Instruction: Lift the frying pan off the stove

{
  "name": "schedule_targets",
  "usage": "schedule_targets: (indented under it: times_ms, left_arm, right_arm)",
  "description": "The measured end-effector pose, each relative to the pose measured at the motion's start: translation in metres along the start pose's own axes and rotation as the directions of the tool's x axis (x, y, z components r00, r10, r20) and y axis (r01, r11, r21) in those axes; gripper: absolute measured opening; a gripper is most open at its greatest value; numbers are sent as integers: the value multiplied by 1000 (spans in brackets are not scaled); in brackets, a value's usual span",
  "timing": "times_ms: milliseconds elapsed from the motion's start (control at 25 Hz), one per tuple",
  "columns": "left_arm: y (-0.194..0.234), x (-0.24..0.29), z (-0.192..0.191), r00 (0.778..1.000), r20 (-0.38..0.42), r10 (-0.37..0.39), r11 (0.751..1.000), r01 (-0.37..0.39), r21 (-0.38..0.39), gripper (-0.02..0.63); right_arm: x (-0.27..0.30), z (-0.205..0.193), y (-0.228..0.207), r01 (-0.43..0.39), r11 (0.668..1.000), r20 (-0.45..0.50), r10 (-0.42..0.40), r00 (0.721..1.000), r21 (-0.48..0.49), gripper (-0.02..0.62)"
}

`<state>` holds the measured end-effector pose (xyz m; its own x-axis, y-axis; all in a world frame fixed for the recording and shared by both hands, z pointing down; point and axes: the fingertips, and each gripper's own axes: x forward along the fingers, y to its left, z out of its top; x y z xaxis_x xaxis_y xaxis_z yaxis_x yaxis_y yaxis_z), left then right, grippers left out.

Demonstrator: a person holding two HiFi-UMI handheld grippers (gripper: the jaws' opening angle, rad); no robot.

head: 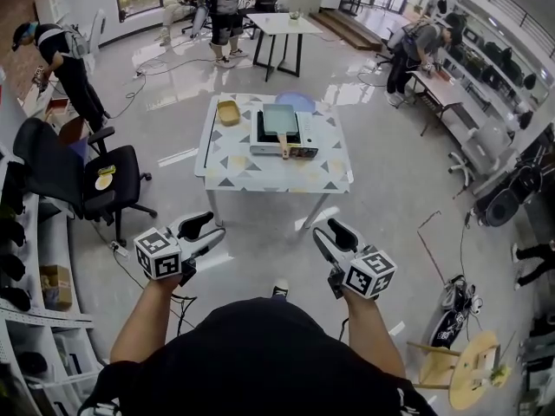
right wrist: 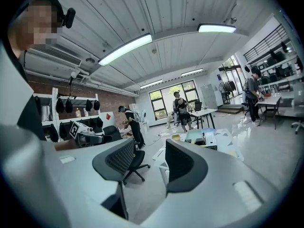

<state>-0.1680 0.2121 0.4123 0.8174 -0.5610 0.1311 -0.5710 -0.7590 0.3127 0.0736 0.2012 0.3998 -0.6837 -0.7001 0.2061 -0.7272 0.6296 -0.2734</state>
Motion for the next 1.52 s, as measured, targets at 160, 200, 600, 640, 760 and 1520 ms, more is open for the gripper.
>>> schedule_targets:
  times_ms: [160,200,600,640,760,1520]
  left_arm:
    - [15,17,1,1000,-7,10,1000,-10,-12,337]
    - [18,21,2,1000,-9,12,1000,-12,-15,339]
    - [52,68,10,999,-21,26,998,-27,-53,351]
    - [55,73,11,999,-23,28,998,-29,-57,353]
    - [63,87,12,999,-27,30,997,-32,-71,357]
    - [109,155,22,995,-22,101,986,-103,-134,374]
  right_arm:
    - [15,3,-19,-12,1000,-12,12,1000,3,236]
    - [19,5,-24,-14,1000,-15,14,1000,5,236]
    - [54,18,-77,-43,999,-40,44,998,18,236]
    - [57,19,-82,-47,999,-43,48,998,20,236]
    - [67,23,-96,-57,998,-51,58,997,22,236]
    - [120,49,-178,-134,990,-74,137,988,38,239]
